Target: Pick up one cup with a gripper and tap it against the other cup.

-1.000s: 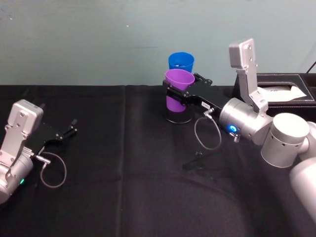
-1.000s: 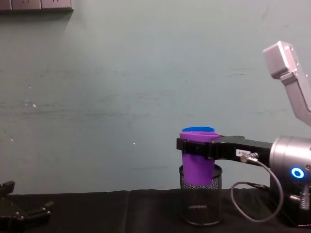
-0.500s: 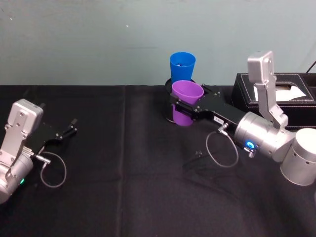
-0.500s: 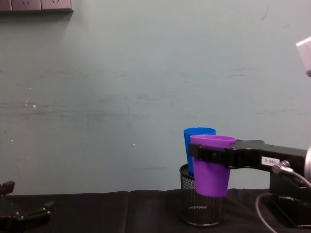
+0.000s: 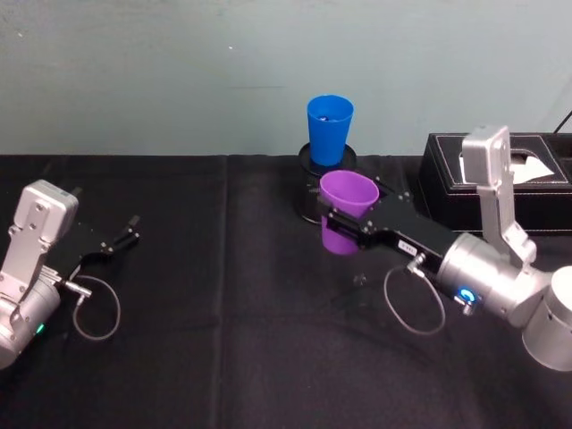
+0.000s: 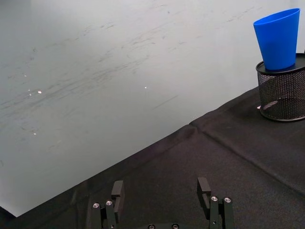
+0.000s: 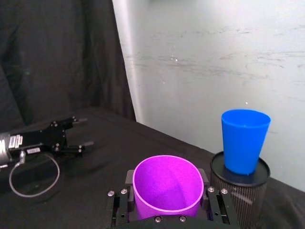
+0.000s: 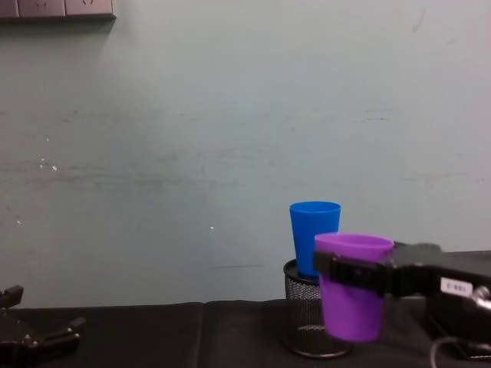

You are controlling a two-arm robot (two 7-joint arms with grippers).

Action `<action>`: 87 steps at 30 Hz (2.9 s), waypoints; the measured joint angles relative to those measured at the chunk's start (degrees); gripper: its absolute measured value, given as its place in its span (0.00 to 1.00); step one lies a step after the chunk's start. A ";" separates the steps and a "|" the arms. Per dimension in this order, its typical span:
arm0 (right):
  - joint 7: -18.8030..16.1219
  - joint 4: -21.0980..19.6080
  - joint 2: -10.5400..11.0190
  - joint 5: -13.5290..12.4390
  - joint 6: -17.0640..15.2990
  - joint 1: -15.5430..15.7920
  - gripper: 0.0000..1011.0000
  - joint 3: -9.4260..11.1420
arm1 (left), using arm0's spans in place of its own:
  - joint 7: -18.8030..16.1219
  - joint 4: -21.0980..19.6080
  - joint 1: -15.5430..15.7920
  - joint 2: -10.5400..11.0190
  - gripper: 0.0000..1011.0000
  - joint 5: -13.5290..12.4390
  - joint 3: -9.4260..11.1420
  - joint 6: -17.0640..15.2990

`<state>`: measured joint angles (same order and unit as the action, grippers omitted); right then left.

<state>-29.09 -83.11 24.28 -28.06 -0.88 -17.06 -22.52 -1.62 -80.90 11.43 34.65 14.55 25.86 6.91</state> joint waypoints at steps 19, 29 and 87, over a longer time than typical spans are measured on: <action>1.81 2.42 -1.14 2.67 7.85 4.98 0.74 0.74 | 0.00 0.00 0.00 0.00 0.99 0.00 0.00 0.00; 1.83 3.51 -2.04 3.94 8.63 6.22 0.74 1.18 | 0.00 0.00 0.00 0.00 0.99 0.00 0.00 0.00; 1.08 11.69 -6.11 12.78 18.63 6.40 0.74 1.99 | 0.00 0.00 0.00 0.00 0.99 0.00 0.00 0.00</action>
<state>-28.00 -71.42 18.17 -15.28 17.74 -10.67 -20.53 -1.62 -80.90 11.43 34.64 14.55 25.86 6.90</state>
